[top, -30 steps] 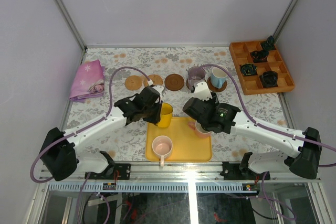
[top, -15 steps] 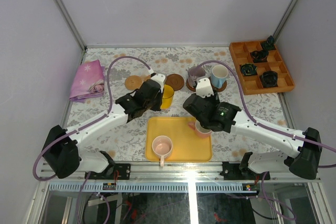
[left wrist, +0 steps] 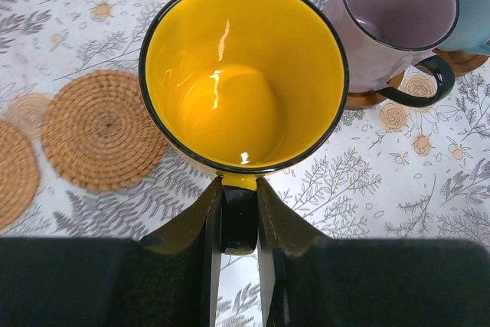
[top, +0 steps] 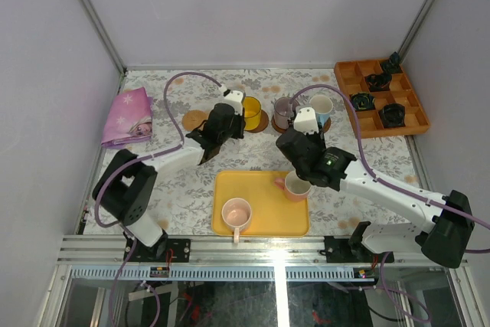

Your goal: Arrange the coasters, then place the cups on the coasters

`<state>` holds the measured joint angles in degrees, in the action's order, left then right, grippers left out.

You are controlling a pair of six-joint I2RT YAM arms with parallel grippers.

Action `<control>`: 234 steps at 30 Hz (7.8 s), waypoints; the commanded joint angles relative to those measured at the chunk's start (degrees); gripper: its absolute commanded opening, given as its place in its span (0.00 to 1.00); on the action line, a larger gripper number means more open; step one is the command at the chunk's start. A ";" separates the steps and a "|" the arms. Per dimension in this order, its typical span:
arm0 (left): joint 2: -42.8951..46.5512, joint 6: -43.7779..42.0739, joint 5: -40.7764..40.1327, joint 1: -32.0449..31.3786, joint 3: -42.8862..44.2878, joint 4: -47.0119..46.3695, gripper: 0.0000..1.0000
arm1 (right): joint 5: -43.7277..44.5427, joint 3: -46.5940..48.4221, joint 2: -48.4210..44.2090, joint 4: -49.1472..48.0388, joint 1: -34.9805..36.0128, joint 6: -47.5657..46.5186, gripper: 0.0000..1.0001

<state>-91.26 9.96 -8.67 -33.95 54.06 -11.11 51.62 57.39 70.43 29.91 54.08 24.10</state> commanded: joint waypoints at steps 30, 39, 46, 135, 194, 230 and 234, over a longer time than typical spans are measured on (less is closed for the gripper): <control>-15.91 2.08 -2.58 2.03 9.34 -21.39 0.00 | -7.39 2.28 2.07 -8.77 -7.99 -9.20 0.50; -15.62 3.04 -4.00 0.34 6.92 -20.49 0.00 | -7.77 2.28 2.03 -8.55 -8.12 -9.24 0.50; -16.58 2.79 -4.28 -0.23 6.99 -20.79 0.00 | -8.05 1.69 1.92 -8.47 -8.12 -9.09 0.50; -1.84 2.68 -1.21 -4.58 3.61 2.01 0.73 | -9.68 0.30 -2.04 -9.10 -8.60 -5.97 0.52; -6.66 -32.53 51.57 -11.56 6.64 12.32 0.76 | -9.74 -4.50 -6.10 1.72 -8.68 11.02 0.52; -14.83 -29.32 58.32 -11.76 9.77 11.01 0.10 | -7.28 -4.12 -5.53 0.68 -8.71 11.02 0.52; -15.25 -28.88 58.66 -11.75 10.16 10.99 0.00 | -7.23 -4.51 -5.86 0.85 -8.72 11.16 0.52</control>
<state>-105.45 -19.59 47.86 -45.28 62.57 2.26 41.50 51.46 66.04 32.23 45.87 35.29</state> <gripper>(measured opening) 0.095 0.516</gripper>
